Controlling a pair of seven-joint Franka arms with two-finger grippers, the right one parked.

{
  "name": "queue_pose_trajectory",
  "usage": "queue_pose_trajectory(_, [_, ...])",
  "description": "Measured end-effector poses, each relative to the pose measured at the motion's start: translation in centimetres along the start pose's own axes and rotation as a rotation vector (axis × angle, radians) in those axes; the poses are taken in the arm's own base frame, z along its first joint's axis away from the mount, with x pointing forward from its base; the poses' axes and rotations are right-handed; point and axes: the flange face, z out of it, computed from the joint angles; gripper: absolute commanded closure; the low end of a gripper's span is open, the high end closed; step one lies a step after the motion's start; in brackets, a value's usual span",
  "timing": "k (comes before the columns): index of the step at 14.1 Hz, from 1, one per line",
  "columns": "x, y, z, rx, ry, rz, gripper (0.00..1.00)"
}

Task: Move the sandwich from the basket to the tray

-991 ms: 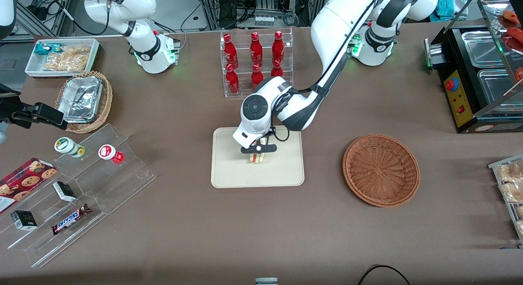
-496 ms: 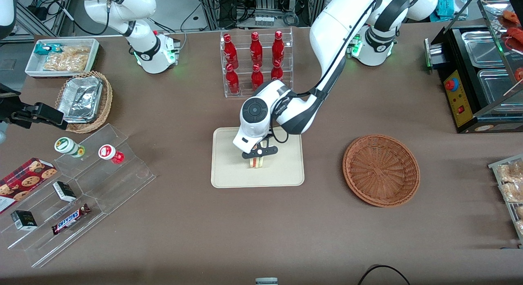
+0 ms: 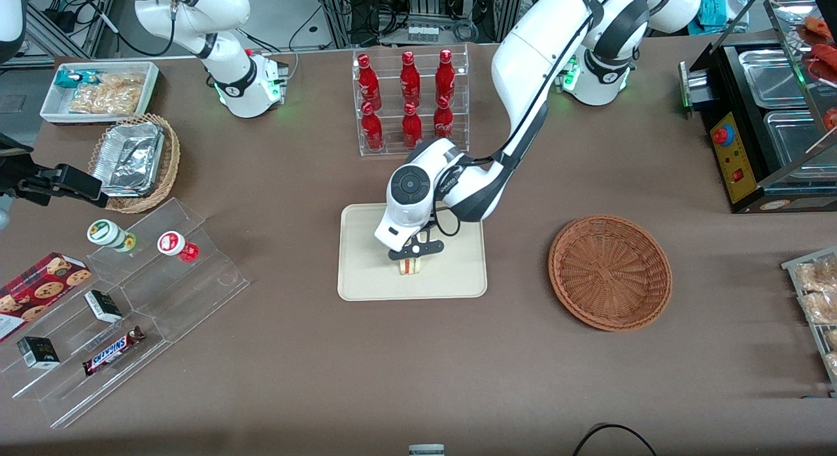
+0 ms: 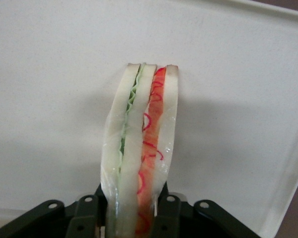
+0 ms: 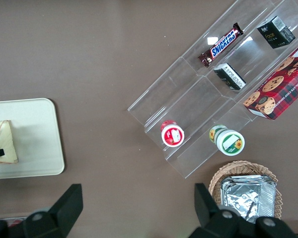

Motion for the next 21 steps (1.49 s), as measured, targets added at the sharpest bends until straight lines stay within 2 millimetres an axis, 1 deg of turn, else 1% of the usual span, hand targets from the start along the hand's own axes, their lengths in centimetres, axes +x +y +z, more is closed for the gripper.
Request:
queue_pose_trajectory(1, [0.2, 0.2, -0.7, -0.01, 0.008, -0.002, 0.0])
queue_pose_trajectory(2, [0.5, 0.3, -2.0, -0.018, 0.015, -0.003, 0.0])
queue_pose_trajectory(4, [0.9, -0.1, -5.1, 0.0, 0.019, -0.013, 0.0])
queue_pose_trajectory(5, [1.3, -0.7, -7.2, 0.02, 0.021, -0.024, 0.0])
queue_pose_trajectory(6, [1.6, -1.5, -9.7, 0.04, 0.022, -0.035, 0.0])
queue_pose_trajectory(8, [1.9, -3.5, -15.8, 0.062, 0.031, -0.064, 0.0])
queue_pose_trajectory(9, [2.5, -5.0, -18.8, 0.068, 0.037, -0.091, 0.0])
queue_pose_trajectory(10, [3.4, -6.8, -20.8, 0.076, 0.035, -0.12, 0.0])
queue_pose_trajectory(11, [4.5, -8.7, -21.7, 0.09, 0.024, -0.149, 0.0])
queue_pose_trajectory(12, [5.7, -10.6, -21.8, 0.105, 0.012, -0.179, 0.0])
queue_pose_trajectory(14, [8.2, -14.3, -21.3, 0.125, -0.012, -0.218, 0.0])
queue_pose_trajectory(15, [9.2, -16.4, -21.3, 0.132, -0.025, -0.207, 0.0])
queue_pose_trajectory(16, [9.9, -18.7, -21.7, 0.134, -0.038, -0.184, 0.0])
queue_pose_trajectory(18, [10.7, -24.0, -23.6, 0.126, -0.058, -0.129, 0.0])
queue_pose_trajectory(19, [10.7, -26.7, -24.8, 0.118, -0.064, -0.098, 0.0])
queue_pose_trajectory(21, [10.2, -31.5, -27.0, 0.105, -0.076, -0.035, 0.0])
